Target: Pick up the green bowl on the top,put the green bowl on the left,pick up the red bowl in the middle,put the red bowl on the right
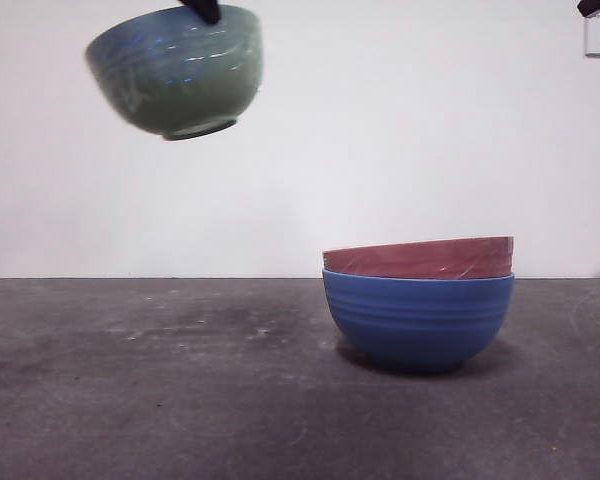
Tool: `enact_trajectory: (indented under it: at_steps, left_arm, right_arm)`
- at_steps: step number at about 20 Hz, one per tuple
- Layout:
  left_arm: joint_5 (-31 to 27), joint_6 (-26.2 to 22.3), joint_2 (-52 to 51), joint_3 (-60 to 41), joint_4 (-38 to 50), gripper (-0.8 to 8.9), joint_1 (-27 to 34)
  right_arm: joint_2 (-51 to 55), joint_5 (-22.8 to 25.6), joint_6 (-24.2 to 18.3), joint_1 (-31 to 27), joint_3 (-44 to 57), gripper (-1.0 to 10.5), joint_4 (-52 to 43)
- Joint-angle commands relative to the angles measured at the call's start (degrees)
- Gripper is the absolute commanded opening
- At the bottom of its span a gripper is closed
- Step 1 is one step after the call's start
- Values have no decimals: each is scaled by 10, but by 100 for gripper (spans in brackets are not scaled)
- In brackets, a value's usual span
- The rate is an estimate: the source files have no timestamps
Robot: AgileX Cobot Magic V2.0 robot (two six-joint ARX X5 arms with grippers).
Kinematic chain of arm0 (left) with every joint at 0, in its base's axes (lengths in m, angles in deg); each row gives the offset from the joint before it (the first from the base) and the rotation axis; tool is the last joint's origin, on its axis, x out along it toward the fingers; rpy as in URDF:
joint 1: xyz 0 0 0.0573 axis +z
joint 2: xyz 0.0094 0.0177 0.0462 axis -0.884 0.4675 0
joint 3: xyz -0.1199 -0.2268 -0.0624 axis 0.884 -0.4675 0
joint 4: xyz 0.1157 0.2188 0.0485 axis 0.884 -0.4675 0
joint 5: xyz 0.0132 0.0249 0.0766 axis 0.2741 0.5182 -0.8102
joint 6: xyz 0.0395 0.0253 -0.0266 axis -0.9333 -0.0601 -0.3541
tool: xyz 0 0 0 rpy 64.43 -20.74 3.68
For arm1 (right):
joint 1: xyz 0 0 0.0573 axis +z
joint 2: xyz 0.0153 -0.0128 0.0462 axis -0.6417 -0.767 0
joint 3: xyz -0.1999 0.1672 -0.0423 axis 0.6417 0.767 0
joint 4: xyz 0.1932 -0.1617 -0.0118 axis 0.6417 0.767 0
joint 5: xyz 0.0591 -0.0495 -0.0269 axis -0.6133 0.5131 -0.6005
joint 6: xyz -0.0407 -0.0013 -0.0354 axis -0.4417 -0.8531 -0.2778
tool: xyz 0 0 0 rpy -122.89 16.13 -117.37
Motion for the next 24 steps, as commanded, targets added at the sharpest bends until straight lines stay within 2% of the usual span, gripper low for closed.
enact_trajectory:
  at_steps: [1, 4, 9, 11, 16, 20, 21, 23, 24]
  left_arm:
    - [-5, 37, -55, -107, 70, -7, 16]
    - [-6, 59, -104, -240, 147, -8, 28]
    - [-12, 60, -91, -395, 295, -8, 35]
    - [-16, 61, -76, -416, 327, -8, 35]
    - [-15, 19, -35, -417, 337, -9, 35]
    - [-15, 17, -14, -417, 333, 4, 35]
    - [-14, 17, -14, -417, 333, 65, 35]
    - [-16, 24, -15, -417, 333, 347, 35]
    - [-18, 28, -16, -416, 331, 410, 35]
  right_arm:
    - [-1, 2, 8, 0, -3, 279, 2]
    - [-6, 1, 15, 1, -3, 279, 2]
    - [-22, 0, 21, 2, -3, 279, 3]
    - [-26, -1, 21, 3, -3, 279, 2]
    - [-35, -1, 21, 27, -3, 279, -3]
    - [-43, -1, 21, 43, -3, 280, -14]
    - [-45, -1, 21, 49, -3, 281, -17]
    - [-49, -1, 21, 63, -3, 285, -30]
    - [-51, 0, 21, 72, -3, 286, -42]
